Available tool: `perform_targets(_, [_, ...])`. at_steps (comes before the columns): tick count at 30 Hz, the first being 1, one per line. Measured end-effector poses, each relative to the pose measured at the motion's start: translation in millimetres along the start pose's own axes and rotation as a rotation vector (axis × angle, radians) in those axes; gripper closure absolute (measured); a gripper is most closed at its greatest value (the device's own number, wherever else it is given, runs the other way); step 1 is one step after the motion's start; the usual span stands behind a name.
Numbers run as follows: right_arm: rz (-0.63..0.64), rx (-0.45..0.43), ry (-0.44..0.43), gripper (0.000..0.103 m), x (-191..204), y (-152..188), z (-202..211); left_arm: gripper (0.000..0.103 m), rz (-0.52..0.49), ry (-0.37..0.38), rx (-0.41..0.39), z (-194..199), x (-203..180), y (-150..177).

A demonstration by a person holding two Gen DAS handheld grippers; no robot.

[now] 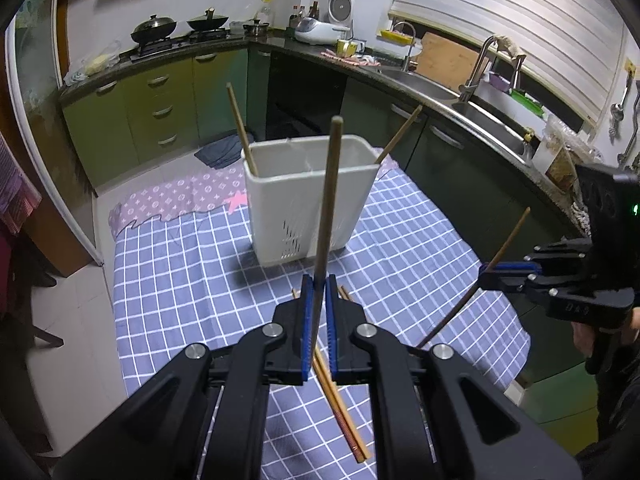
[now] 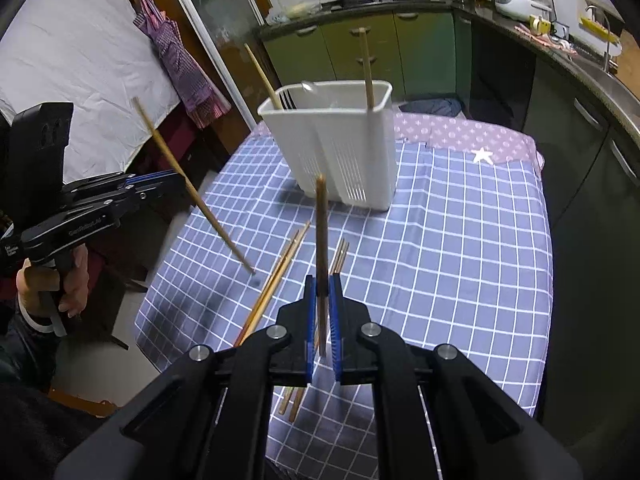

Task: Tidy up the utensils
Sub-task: 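Drop the left tool's chopstick into the holder while the right tool carries its chopstick over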

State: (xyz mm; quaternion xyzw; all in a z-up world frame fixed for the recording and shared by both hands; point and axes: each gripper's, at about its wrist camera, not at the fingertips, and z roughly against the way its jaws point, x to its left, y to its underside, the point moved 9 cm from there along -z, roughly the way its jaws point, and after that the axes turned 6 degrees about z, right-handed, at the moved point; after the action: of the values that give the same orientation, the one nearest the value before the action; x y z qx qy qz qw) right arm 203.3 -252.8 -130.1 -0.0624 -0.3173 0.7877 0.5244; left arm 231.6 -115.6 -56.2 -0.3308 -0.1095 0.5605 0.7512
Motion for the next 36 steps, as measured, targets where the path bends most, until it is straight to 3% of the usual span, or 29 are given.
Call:
perform_targets(10, [0.011,-0.007,-0.01,0.096,-1.0,-1.7,5.2,0.097,-0.02,0.04,-0.047,26.9,-20.8,-61.1])
perform_targets(19, [-0.002,-0.005,-0.025,0.096,-8.8,5.6,4.0,0.097,-0.026,0.002,-0.175,60.9,-30.5,-138.6])
perform_targets(23, [-0.01,-0.024,-0.03,0.096,-13.1,4.0,7.5,0.097,-0.027,-0.002,-0.185,65.4,-31.6,-148.1])
perform_targets(27, [0.012,-0.115,-0.045,0.096,-5.3,-20.0,30.3,0.097,-0.019,0.005,-0.18,65.9,-29.4,-144.3])
perform_targets(34, [0.097,-0.404,-0.029,0.096,20.2,-110.9,104.8,0.097,0.037,0.008,-0.147,62.5,-7.6,-113.6])
perform_targets(36, [0.113,-0.452,-0.005,0.096,25.6,-134.4,116.7,0.097,0.059,0.002,-0.132,58.5,1.9,-101.9])
